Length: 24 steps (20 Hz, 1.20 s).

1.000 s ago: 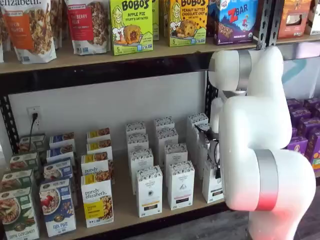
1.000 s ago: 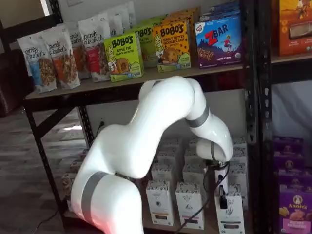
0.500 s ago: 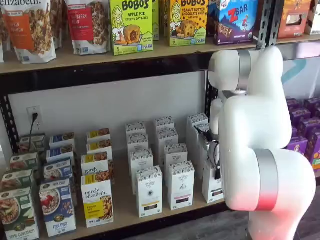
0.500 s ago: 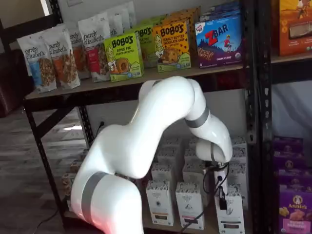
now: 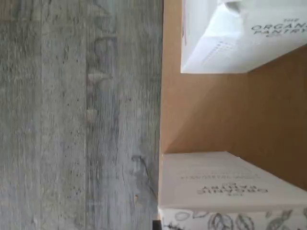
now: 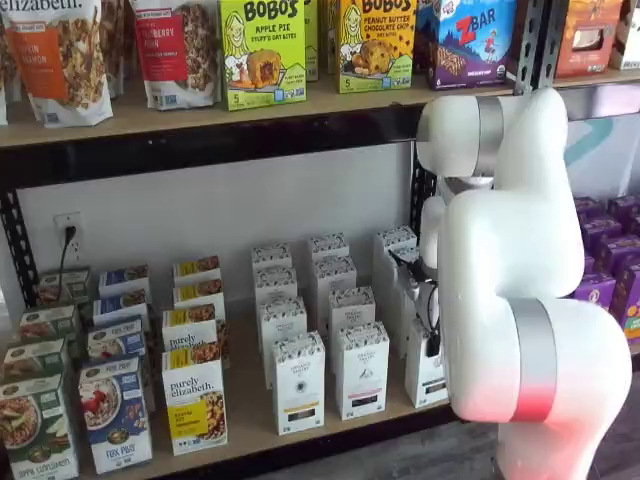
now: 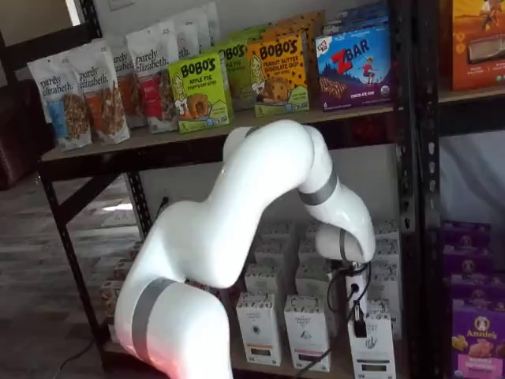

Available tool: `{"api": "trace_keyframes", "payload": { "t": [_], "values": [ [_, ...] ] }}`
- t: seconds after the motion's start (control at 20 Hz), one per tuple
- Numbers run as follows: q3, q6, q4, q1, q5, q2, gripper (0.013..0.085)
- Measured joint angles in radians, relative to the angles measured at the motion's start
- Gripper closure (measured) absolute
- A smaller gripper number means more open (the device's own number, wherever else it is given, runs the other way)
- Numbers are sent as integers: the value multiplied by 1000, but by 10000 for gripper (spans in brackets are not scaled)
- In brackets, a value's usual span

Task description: Pick up the white box with a green strip in the middle, on the bottom shelf, the sixth box from the left

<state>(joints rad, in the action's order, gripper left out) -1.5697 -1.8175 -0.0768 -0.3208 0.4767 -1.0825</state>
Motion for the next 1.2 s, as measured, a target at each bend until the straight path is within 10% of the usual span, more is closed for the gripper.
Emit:
{"api": "trace_keyframes", "payload": {
  "t": [0.75,1.2],
  "values": [
    [331,126,-129,2,-134,196,450],
    [673,102,-77,25,-203,468,450]
  ]
}}
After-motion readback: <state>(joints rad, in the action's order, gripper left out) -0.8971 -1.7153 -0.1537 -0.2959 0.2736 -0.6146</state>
